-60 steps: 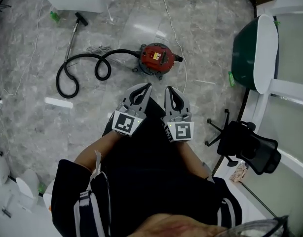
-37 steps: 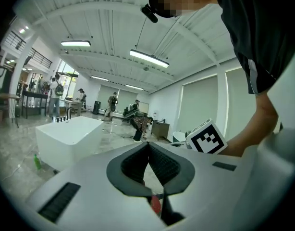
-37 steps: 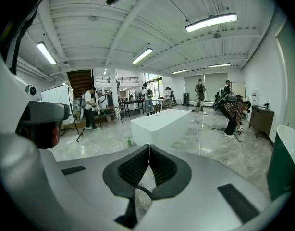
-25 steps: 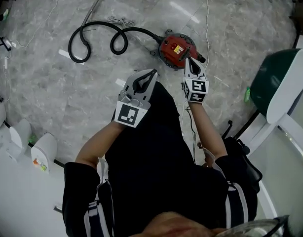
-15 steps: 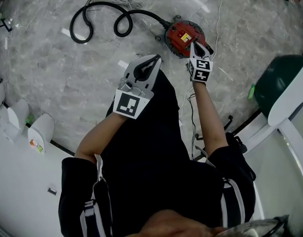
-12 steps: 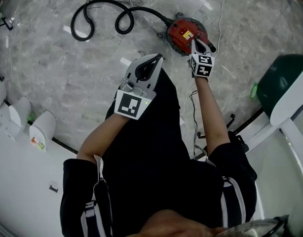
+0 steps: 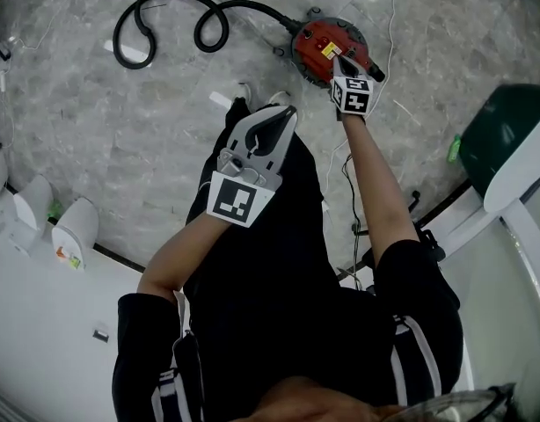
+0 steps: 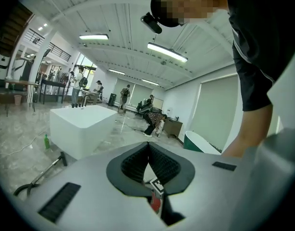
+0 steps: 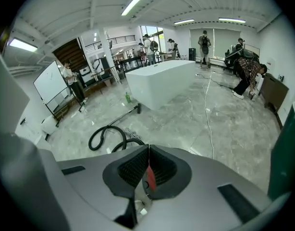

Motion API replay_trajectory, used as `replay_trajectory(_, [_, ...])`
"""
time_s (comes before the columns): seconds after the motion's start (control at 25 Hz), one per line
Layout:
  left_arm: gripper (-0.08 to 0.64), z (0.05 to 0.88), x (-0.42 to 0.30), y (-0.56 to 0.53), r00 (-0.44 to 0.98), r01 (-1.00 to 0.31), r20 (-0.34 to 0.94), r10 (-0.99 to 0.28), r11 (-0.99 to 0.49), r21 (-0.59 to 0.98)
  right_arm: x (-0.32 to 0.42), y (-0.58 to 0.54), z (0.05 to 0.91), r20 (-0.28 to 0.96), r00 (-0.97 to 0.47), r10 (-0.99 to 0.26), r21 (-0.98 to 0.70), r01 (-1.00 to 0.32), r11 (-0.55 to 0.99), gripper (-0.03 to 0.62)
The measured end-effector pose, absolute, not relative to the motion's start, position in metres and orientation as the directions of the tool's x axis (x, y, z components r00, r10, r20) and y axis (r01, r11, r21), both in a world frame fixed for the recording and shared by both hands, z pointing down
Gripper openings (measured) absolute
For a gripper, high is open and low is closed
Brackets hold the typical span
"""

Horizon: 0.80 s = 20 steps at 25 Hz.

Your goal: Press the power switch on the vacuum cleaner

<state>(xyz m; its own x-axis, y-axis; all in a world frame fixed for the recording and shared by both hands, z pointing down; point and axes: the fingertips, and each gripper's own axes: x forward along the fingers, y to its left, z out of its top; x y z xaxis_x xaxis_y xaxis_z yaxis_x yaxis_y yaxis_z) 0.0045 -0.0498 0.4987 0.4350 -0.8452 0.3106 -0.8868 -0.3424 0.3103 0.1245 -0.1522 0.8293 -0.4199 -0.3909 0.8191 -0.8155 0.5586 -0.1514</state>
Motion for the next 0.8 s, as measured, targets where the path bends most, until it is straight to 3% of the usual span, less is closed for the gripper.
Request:
replay_trajectory(0.28, [0.018, 0.526, 0.005, -0.05, 0.424, -0.891, 0.338, -0.84, -0.321, 0.32, 0.129, -0.165, 0.886, 0.852, -0.389, -0.352, -0.142, -0.817, 0.559, 0.018])
replay_trajectory(0.52, [0.018, 0.557, -0.003, -0.042, 0.397, -0.897, 0.382, -0.835, -0.264, 0.355, 0.13, -0.166, 0.946, 0.892, -0.342, -0.297, -0.175, -0.865, 0.469, 0.019])
replay_trajectory(0.68, [0.018, 0.563, 0.004, -0.055, 0.422, -0.884, 0.361, -0.831, -0.291, 0.366, 0.135, -0.177, 0.973, 0.896, -0.342, -0.285, -0.233, -0.906, 0.354, 0.018])
replay_trajectory(0.8, [0.018, 0.561, 0.007, -0.066, 0.437, -0.879, 0.331, -0.836, -0.32, 0.353, 0.139, -0.179, 0.99, 0.907, -0.324, -0.27, -0.22, -0.91, 0.35, 0.018])
